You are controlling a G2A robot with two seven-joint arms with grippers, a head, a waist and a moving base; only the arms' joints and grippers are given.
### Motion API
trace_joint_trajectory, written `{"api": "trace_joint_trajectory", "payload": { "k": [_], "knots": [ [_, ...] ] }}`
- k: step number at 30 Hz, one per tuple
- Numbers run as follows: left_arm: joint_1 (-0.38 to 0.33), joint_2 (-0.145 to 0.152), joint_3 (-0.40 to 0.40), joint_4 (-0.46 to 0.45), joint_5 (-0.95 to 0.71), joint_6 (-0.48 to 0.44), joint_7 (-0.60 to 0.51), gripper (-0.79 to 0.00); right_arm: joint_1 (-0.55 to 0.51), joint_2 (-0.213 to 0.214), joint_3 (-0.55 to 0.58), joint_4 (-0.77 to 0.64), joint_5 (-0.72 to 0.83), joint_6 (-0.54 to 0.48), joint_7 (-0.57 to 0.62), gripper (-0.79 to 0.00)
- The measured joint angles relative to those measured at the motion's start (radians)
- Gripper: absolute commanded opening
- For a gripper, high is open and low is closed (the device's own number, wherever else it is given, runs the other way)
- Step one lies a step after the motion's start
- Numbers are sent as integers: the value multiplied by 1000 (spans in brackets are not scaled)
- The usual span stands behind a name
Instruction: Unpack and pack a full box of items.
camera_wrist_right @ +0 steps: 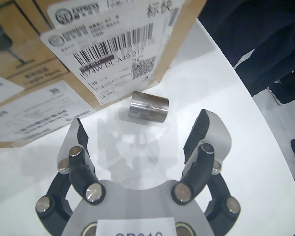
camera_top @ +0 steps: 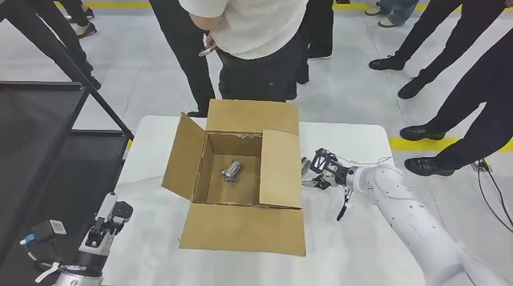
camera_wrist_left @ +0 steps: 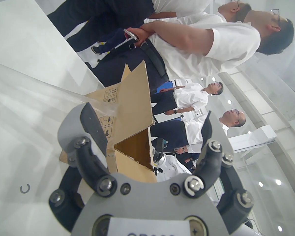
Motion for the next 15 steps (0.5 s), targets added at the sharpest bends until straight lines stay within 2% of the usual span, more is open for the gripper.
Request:
{"api": "trace_joint_trajectory", "payload": {
  "k": [8,15],
  "knots": [
    [0,0,0,0,0,0,0,0,-6,0,16,-7,24,3,12,0],
    [0,0,0,0,0,0,0,0,0,-20,14,9,42,39,75,0]
  ]
}}
